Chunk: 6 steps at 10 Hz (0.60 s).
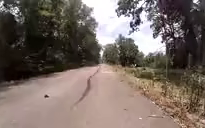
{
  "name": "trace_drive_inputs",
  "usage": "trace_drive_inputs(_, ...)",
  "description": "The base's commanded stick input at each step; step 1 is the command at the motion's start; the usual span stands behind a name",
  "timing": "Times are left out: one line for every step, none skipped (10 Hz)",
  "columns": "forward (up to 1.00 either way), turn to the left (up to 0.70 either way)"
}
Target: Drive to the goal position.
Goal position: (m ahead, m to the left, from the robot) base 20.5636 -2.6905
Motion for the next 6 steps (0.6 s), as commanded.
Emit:
trace_drive_inputs(0.70,0.00)
trace_drive_inputs(0.70,0.00)
trace_drive_inputs(0.70,0.00)
trace_drive_inputs(0.70,0.00)
trace_drive_inputs(0.70,0.00)
trace_drive_inputs(0.70,0.00)
